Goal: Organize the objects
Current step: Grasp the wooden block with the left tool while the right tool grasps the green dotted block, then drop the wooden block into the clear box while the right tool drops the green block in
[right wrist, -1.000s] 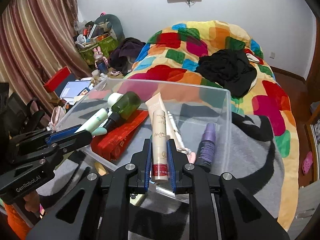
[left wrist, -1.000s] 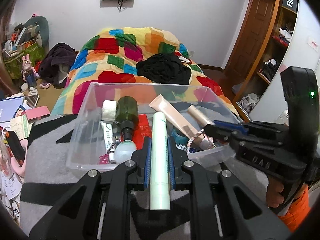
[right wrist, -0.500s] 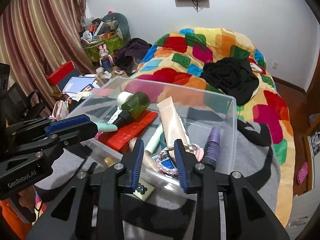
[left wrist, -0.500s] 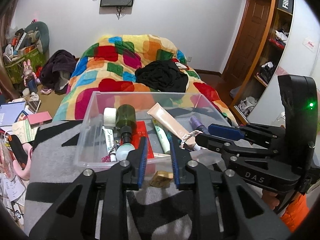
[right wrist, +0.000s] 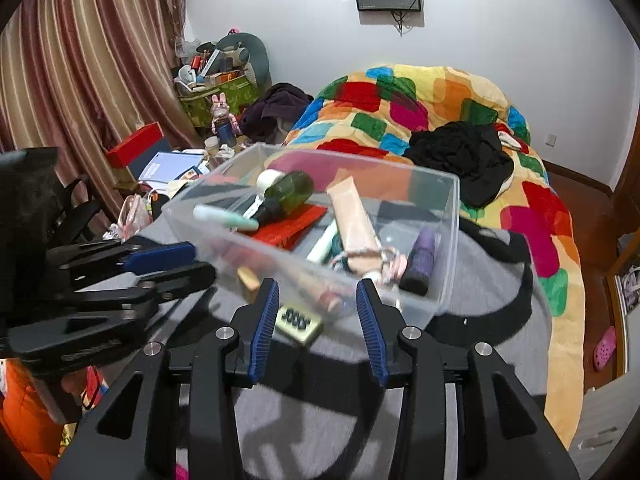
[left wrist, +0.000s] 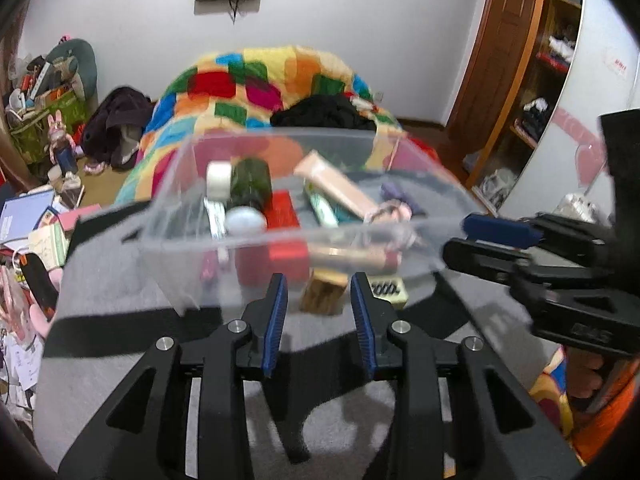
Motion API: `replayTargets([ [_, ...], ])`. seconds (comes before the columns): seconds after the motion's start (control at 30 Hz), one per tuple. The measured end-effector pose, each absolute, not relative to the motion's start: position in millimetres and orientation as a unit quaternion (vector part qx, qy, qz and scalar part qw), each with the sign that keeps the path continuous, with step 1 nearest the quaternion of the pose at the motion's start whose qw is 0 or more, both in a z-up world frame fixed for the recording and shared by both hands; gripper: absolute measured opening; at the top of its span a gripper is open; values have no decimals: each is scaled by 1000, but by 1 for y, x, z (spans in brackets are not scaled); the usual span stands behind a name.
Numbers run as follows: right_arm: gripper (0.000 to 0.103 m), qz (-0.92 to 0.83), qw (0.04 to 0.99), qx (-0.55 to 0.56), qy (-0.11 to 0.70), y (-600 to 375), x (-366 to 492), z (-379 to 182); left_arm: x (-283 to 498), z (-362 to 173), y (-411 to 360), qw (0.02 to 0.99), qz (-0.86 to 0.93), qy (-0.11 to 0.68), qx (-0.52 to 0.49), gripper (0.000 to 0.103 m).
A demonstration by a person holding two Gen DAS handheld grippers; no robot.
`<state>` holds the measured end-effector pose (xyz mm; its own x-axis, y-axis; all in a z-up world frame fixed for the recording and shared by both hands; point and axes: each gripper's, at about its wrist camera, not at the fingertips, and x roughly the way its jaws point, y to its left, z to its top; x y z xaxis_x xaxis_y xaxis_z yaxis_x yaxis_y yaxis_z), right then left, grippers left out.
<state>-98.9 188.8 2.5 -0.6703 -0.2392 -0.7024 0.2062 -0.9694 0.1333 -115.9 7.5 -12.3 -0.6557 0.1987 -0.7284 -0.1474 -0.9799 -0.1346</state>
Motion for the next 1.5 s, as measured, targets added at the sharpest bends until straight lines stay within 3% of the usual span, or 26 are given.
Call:
replayTargets([
  [0.33, 46, -898, 108, 427, -17, 187, -97, -29, -137, -43, 23, 87, 895, -14, -438, 32],
  [0.43, 47, -890, 111, 441, -26, 185, -102, -37, -136, -43, 21, 90, 896, -19, -435, 26],
  [0.57, 51, -882, 114, 456, -27, 174, -111, -47, -128, -41, 14, 91, 898, -29, -429, 24],
  [0.9, 52, -876, 86, 473, -49, 157, -131, -58, -97, -37, -16, 79, 906, -59, -411, 23],
  [0.97, 47, -878, 81, 470, -47, 156, -130, -57, -91, -36, -20, 79, 908, -65, -407, 23],
  [1.0, 38, -878, 77, 470, -42, 157, -128, -57, -90, -34, -21, 80, 908, -68, -405, 23],
  [1.5, 38, -905, 107, 406, -67, 174, -100, -9, -84, 10, -19, 89, 927, -69, -357, 23],
])
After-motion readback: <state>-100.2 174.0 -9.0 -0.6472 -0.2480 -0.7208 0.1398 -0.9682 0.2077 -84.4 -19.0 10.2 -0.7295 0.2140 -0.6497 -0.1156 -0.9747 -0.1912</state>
